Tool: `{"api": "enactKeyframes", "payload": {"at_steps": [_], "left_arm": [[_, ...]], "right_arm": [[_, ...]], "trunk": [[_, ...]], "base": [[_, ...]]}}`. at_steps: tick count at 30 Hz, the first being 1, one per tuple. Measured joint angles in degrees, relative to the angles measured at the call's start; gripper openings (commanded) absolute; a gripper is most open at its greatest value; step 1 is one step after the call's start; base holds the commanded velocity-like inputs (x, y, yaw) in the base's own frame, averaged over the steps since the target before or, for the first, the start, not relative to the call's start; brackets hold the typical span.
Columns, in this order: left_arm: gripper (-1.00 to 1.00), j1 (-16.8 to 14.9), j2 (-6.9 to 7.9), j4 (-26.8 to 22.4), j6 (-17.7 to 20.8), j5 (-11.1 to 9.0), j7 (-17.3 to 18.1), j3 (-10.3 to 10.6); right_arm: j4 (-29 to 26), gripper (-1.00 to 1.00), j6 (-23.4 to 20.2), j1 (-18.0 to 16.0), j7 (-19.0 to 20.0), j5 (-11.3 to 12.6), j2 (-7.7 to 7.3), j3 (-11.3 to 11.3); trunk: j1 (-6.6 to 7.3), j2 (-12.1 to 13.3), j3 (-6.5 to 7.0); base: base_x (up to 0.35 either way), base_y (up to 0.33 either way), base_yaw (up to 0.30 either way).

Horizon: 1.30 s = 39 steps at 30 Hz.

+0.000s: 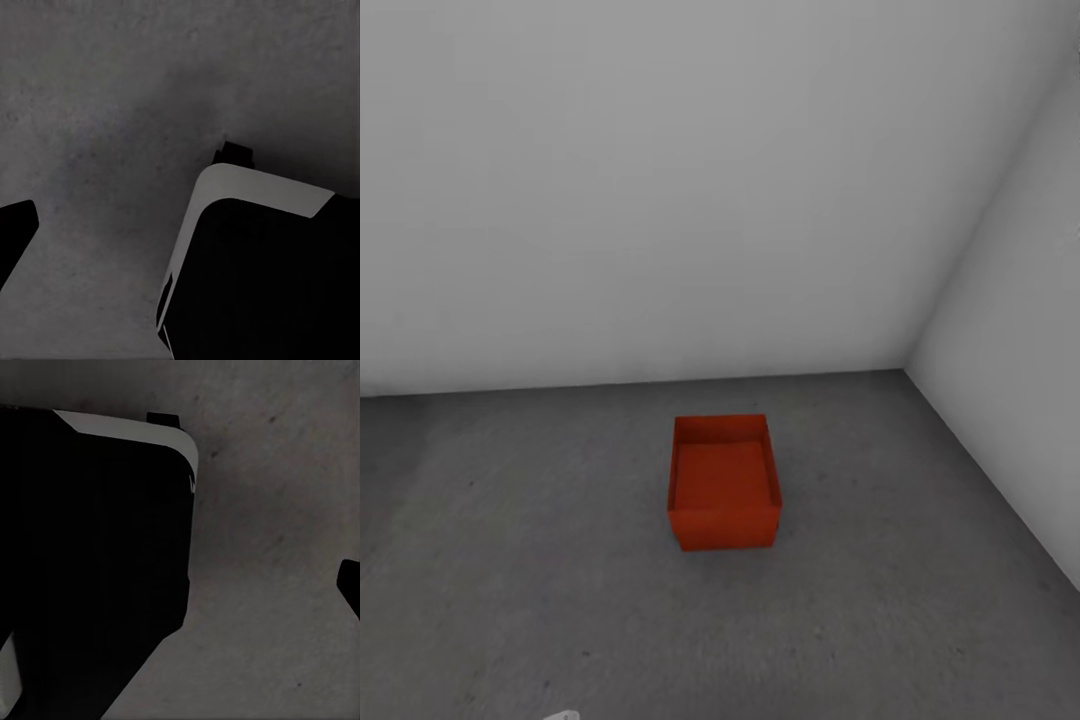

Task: Move the two storage containers from the living room to the garage. In the garage, place one container on the floor and stack the other container on top of it (either order is fine).

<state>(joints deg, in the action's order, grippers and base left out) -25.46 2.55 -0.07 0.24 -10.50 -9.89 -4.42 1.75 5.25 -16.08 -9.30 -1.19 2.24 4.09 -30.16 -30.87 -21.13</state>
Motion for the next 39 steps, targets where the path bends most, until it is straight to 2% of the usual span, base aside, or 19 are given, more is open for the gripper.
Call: {"api": "enactKeyframes", "payload": {"at_steps": [13,23,39], "left_arm": [[1.00,0.00,-0.05,-0.01,0.00,-0.05,0.03,0.00],[1.00,0.00,-0.06,-0.01,0.00,-0.08,0.02,0.00],[1.00,0.00,-0.06,-0.01,0.00,-0.08,0.00,0.00]], "right_arm": [[0.03,1.00,-0.31,1.26,0.45,-0.03,0.20,-0.01],[0.00,1.00,-0.72,2.08,4.44,0.05,-0.03,-0.16],[0.00,1.00,-0.45,2.10,4.69,-0.05,0.12,-0.16]], "trunk": [[0.00,0.00,1.20],[0.00,0.00,2.12],[0.00,0.00,3.60]], "base": [[0.000,0.000,0.000],[0.000,0.000,0.000],[0.000,0.000,0.000]]}}
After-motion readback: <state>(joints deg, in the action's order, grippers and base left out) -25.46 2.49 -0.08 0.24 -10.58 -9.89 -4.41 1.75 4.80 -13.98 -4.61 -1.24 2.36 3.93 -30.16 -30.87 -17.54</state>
